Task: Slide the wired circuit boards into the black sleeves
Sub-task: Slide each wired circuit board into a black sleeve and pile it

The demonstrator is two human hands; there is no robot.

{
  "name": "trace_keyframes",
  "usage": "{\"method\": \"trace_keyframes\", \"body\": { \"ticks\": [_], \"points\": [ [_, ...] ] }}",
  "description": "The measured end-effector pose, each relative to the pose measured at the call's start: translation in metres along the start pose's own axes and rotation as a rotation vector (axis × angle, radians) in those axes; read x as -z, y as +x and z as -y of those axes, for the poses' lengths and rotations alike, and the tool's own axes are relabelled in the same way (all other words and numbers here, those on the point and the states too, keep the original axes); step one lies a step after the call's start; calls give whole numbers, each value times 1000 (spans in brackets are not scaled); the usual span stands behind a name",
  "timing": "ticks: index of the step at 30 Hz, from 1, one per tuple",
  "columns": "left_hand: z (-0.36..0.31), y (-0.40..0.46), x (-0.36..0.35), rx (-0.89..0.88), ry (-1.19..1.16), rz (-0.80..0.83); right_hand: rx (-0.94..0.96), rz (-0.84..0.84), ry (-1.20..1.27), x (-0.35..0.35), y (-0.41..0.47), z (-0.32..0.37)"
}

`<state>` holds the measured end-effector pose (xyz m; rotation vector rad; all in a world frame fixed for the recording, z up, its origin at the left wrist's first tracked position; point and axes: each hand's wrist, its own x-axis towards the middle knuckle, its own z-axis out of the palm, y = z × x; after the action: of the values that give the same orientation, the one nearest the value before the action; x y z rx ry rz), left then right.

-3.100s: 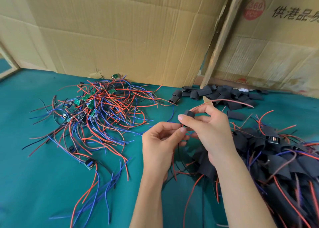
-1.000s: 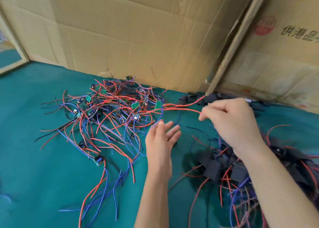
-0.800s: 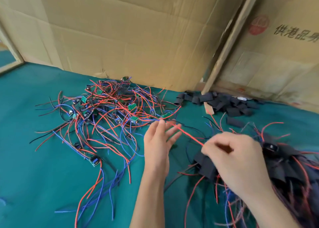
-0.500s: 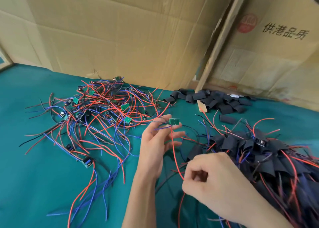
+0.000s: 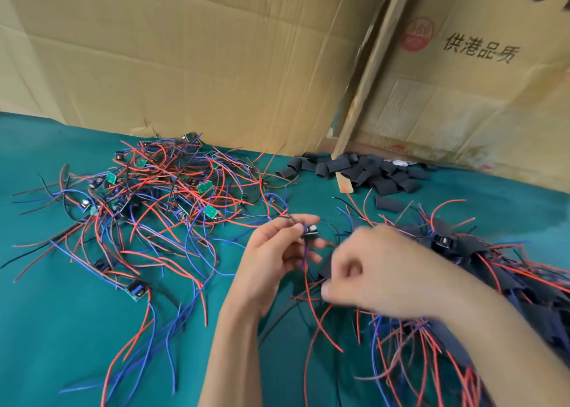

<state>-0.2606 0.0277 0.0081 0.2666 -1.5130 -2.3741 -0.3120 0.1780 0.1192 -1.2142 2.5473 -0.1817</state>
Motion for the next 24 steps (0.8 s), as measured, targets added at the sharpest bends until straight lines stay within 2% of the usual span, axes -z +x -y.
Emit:
{"method": "trace_keyframes", "body": {
  "ticks": [2,3,6,10,14,16,19,21,24],
  "points": [
    [0,0,0,-15,8,26,-37,-276,150,8,12,-11],
    [0,0,-1,-22,7,56,-29,-335,219,7,17,-13],
    [1,-1,-3,-55,8,100,55,-353,352,-11,29,-9],
    [4,2,-4,-93,12,-99,-11,-512,675,-19,33,-16],
    [7,7,-1,-178,160,-383,-87,-592,1271,0,25,-27],
    [7,7,0,-177,165,-391,-61,-617,1380,9,20,-30],
    [1,2,-3,-179,6,-178,-27,-669,1303,10,17,-27],
    [-2,0,-5,-174,-62,-78,-35,-700,1113,2,19,-19],
    [-3,0,-9,-177,-103,-39,27,-688,769,-19,27,-3]
  ]
}}
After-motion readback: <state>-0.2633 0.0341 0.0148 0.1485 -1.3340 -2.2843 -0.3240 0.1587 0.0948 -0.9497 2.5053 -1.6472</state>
